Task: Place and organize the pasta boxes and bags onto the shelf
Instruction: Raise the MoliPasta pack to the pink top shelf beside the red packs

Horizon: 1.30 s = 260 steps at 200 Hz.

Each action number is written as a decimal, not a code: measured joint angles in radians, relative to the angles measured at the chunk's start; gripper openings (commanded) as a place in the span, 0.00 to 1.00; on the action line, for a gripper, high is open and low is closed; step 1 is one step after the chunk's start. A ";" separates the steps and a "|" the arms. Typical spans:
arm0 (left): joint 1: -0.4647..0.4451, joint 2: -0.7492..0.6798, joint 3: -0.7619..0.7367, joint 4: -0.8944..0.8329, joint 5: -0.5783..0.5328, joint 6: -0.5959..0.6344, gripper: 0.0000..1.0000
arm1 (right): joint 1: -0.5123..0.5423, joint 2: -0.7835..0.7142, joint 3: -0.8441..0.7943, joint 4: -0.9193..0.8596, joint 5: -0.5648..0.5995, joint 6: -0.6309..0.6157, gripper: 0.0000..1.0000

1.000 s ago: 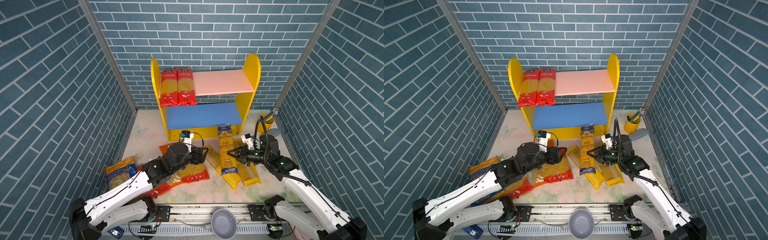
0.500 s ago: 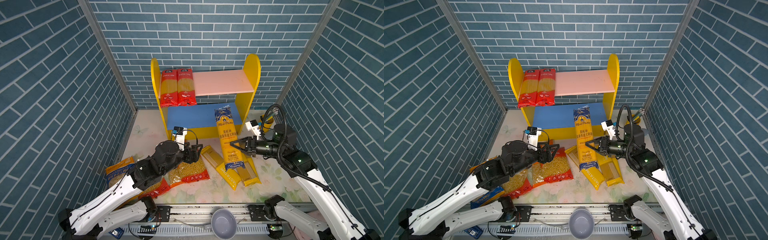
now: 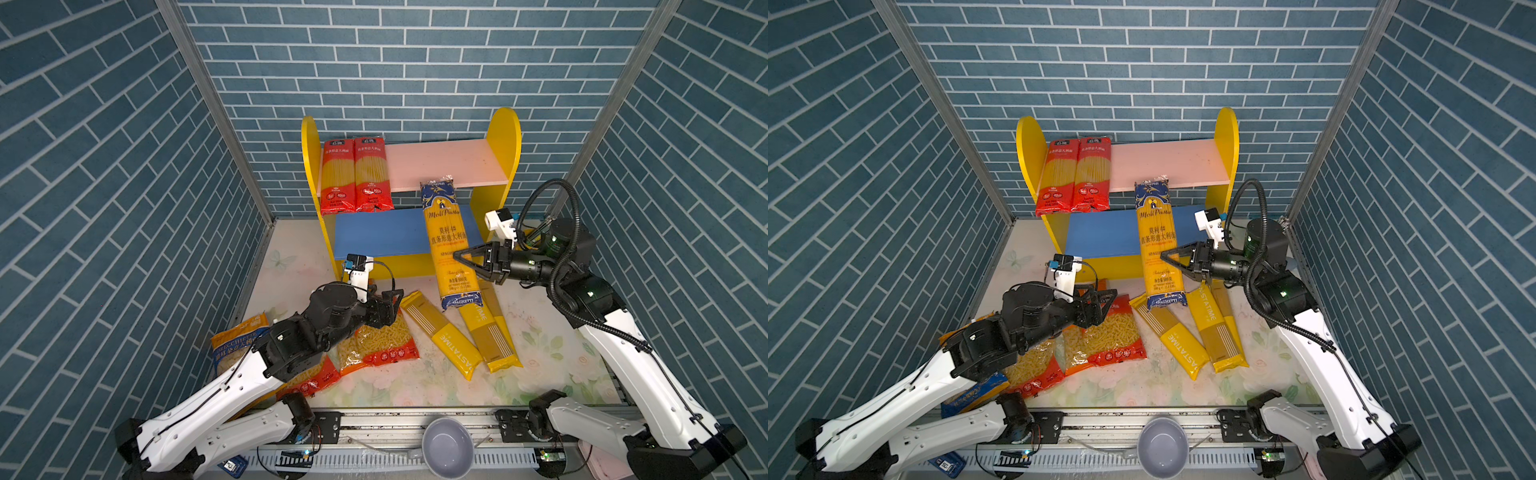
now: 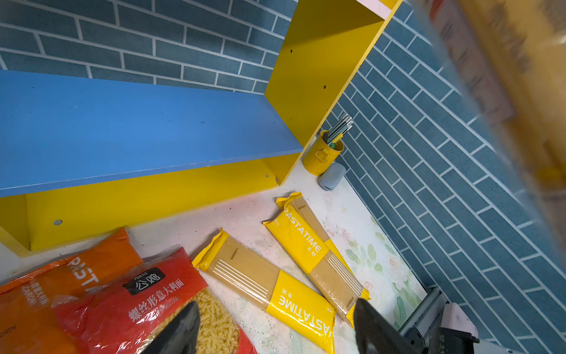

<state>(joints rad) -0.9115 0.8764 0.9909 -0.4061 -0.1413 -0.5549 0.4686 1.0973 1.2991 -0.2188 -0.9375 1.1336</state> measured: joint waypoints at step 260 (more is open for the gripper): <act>0.000 0.034 -0.071 0.069 -0.013 -0.026 0.79 | 0.066 0.941 1.137 -0.290 0.249 -0.085 0.00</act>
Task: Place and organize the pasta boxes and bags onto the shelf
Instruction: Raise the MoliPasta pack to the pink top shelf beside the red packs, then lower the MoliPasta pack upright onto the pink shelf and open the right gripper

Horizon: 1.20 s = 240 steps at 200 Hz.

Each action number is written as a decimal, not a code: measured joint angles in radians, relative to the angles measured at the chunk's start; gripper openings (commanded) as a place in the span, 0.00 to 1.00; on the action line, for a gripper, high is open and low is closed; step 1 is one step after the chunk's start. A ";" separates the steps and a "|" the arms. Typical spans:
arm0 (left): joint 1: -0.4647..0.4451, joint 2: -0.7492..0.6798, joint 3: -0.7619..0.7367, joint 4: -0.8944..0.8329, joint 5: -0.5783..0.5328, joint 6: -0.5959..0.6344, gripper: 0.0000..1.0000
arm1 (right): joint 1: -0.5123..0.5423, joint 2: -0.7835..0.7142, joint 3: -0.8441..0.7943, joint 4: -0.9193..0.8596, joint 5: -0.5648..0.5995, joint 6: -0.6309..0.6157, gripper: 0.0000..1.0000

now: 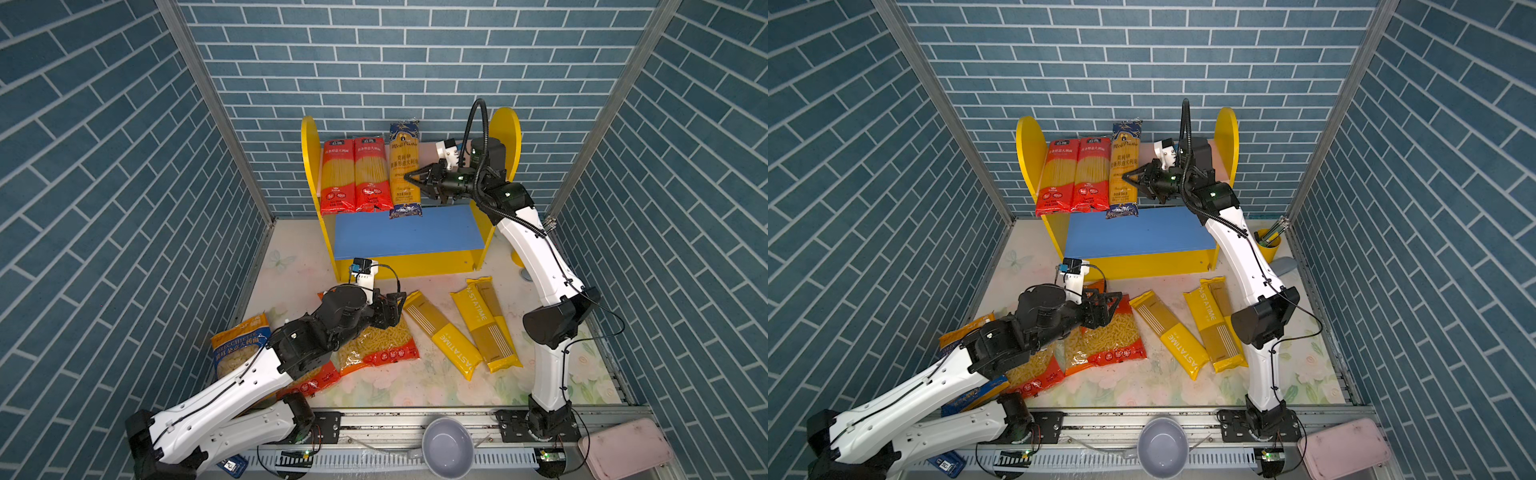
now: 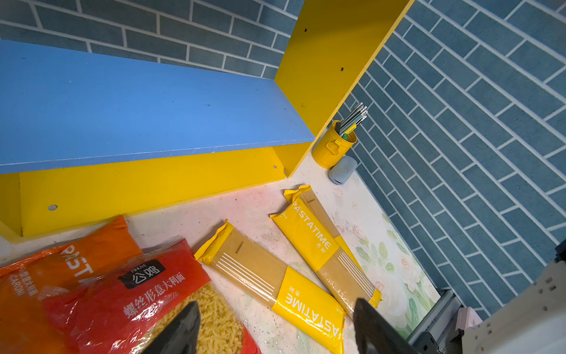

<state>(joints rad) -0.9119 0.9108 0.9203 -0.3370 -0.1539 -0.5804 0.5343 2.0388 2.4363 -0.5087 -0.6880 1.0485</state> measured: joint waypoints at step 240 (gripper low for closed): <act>0.000 0.039 -0.024 0.057 0.028 -0.010 0.79 | 0.025 -0.346 -0.296 -0.166 0.259 -0.216 0.50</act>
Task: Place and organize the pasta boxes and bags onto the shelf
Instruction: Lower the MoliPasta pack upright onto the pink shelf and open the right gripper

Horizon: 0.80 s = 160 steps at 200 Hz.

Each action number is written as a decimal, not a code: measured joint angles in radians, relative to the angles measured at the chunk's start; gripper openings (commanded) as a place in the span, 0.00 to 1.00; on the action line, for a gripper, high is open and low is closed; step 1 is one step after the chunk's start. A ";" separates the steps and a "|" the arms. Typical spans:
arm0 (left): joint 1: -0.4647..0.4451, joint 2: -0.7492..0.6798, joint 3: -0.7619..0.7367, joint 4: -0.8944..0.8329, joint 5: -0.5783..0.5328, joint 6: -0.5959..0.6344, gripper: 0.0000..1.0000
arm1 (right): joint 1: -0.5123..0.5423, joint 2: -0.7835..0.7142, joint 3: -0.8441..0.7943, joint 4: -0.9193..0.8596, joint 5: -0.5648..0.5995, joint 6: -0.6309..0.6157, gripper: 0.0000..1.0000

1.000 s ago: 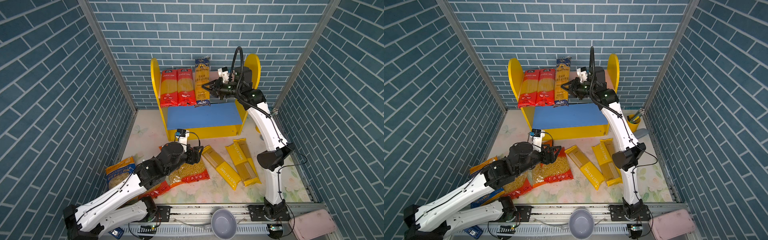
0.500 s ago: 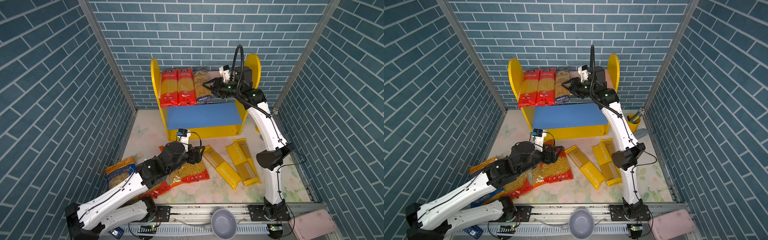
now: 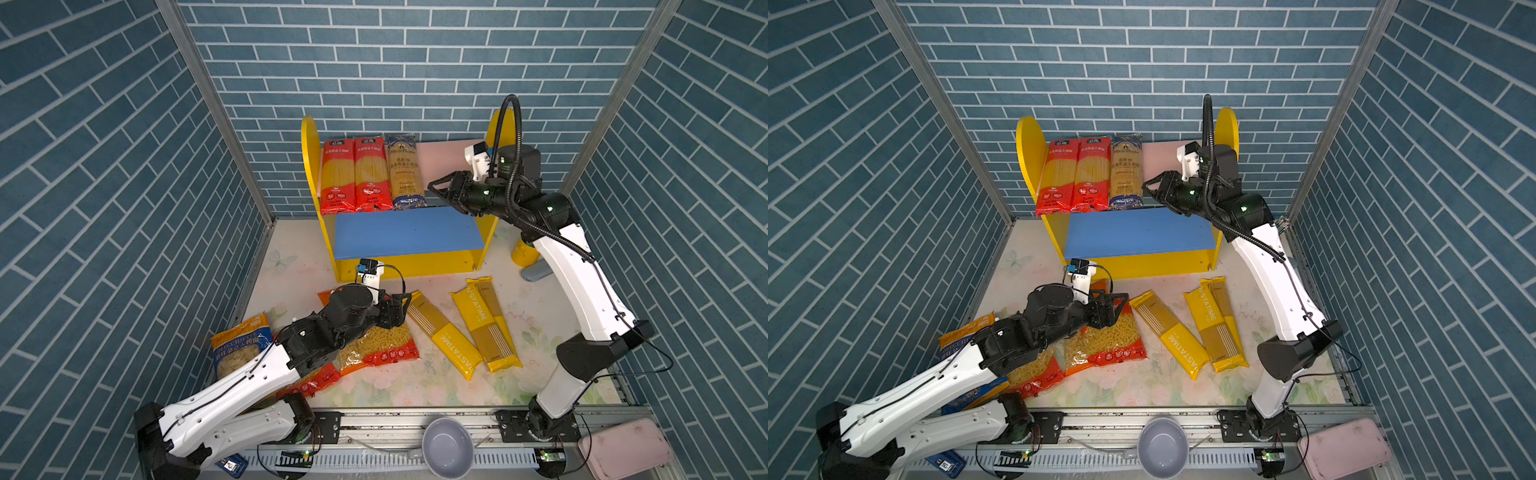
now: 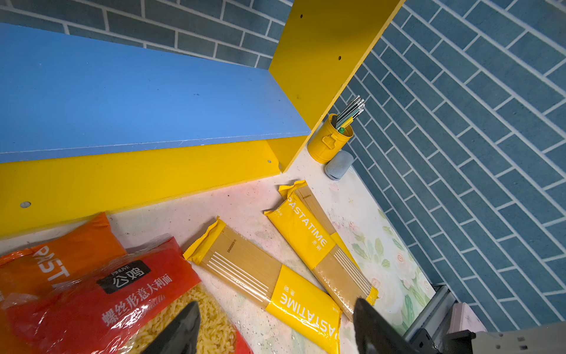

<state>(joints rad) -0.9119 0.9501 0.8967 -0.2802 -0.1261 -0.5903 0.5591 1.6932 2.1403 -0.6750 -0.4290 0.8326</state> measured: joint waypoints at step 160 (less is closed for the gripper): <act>0.000 -0.024 -0.021 0.006 0.010 -0.021 0.79 | 0.113 0.169 0.092 0.053 0.006 0.058 0.30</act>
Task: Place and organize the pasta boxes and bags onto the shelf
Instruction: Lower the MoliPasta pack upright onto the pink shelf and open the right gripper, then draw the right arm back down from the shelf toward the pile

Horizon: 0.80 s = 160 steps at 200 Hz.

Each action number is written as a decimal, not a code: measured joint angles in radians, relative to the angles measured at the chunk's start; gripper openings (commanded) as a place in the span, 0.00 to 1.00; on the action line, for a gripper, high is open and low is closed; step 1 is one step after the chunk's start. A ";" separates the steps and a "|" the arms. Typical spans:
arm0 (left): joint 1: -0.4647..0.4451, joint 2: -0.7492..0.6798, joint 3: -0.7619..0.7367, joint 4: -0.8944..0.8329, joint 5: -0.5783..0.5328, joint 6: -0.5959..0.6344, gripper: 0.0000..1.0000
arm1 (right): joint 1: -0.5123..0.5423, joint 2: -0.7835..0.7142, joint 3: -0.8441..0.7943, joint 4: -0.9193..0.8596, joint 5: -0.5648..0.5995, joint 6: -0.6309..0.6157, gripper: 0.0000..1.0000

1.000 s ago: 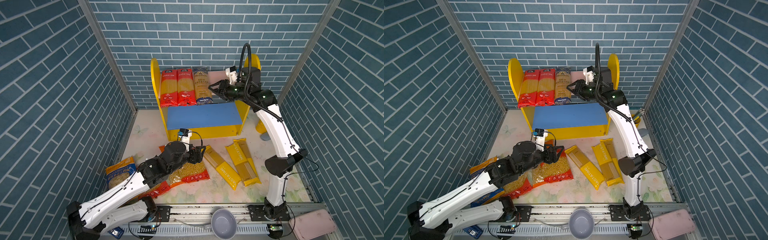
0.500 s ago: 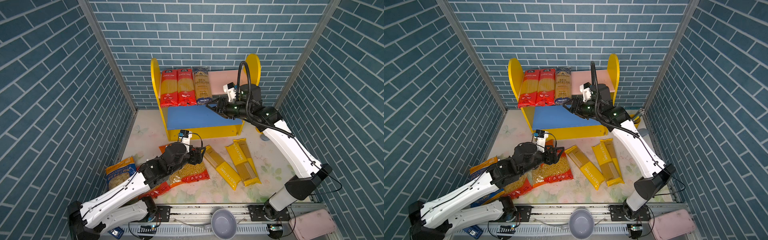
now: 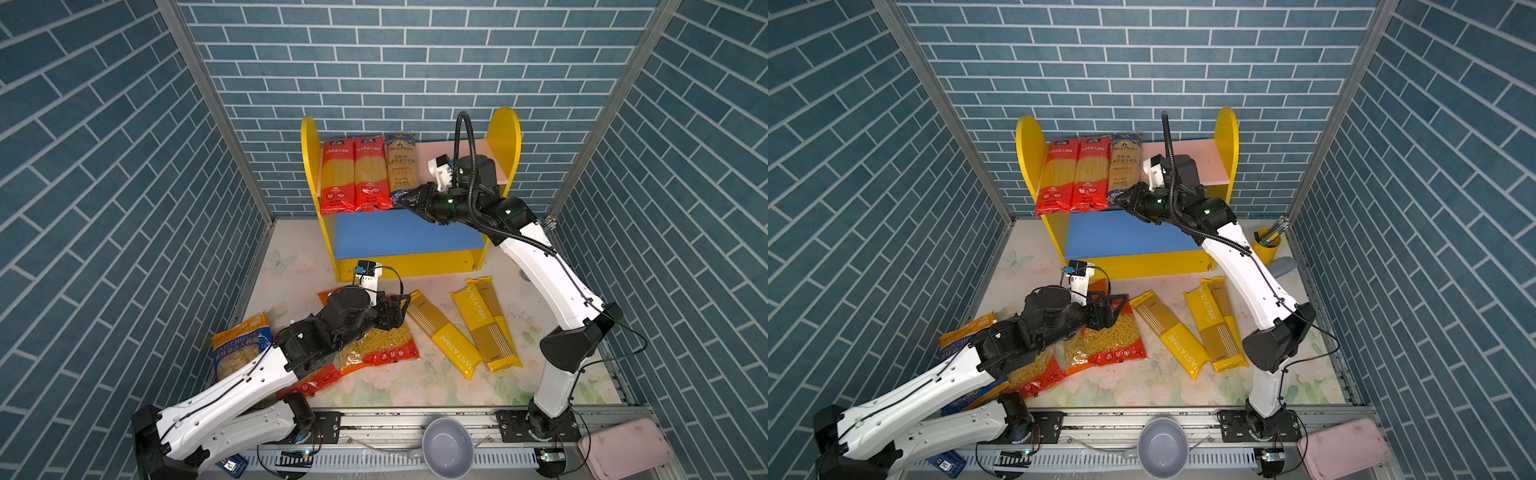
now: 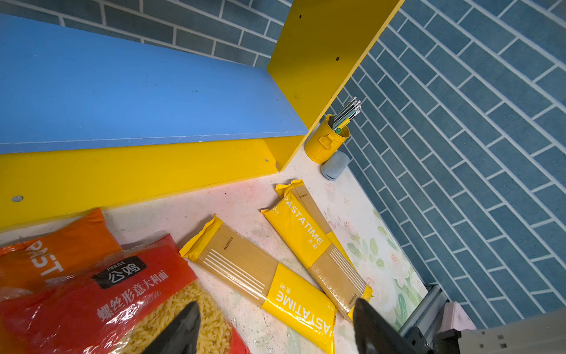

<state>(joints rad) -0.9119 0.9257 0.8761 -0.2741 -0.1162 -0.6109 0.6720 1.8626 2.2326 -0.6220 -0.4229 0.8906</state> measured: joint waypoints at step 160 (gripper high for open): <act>-0.051 0.090 -0.005 0.036 -0.057 0.113 0.83 | 0.000 -0.493 -0.601 0.056 0.029 -0.200 0.50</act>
<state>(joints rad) -0.9627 1.0157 0.8715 -0.2379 -0.1730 -0.4976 0.6716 1.3693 1.6318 -0.5659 -0.3939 0.6910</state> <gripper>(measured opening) 0.819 0.504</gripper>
